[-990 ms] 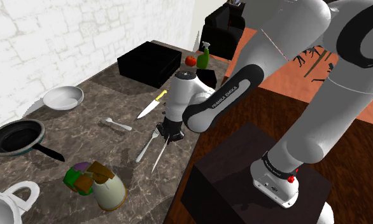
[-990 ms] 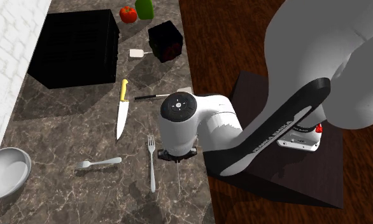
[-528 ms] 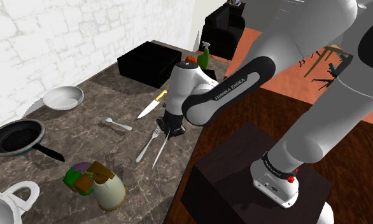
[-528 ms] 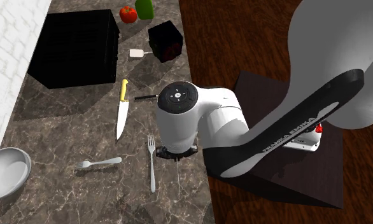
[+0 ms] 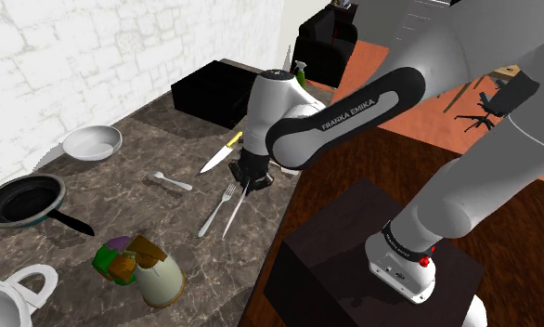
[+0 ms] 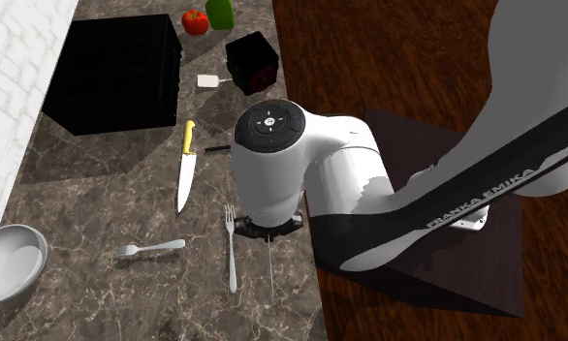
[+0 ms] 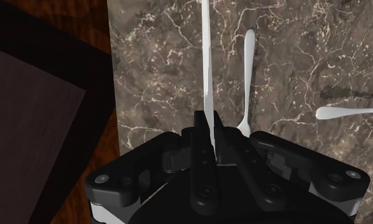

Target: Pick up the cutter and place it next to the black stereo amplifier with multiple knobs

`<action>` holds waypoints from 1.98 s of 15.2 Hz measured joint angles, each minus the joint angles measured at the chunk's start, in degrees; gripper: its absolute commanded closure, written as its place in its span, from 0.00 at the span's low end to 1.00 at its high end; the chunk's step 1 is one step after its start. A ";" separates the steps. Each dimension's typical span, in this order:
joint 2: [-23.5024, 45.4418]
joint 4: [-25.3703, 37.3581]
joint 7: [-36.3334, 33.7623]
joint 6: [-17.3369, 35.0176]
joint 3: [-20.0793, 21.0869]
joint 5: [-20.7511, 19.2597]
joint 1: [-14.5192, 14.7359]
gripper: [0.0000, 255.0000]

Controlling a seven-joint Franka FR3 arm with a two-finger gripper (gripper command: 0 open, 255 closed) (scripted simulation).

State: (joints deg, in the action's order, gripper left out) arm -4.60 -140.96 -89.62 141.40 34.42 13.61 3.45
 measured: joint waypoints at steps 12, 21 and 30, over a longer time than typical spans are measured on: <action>0.68 6.04 5.79 -6.37 -4.27 -1.55 -3.61 1.00; 10.16 17.05 13.14 -9.85 -9.89 -7.05 -9.19 1.00; 22.72 33.94 18.52 -15.68 -14.26 -11.88 -12.61 1.00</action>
State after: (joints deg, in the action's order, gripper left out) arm 18.12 -107.01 -71.10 125.73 20.16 1.73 -9.16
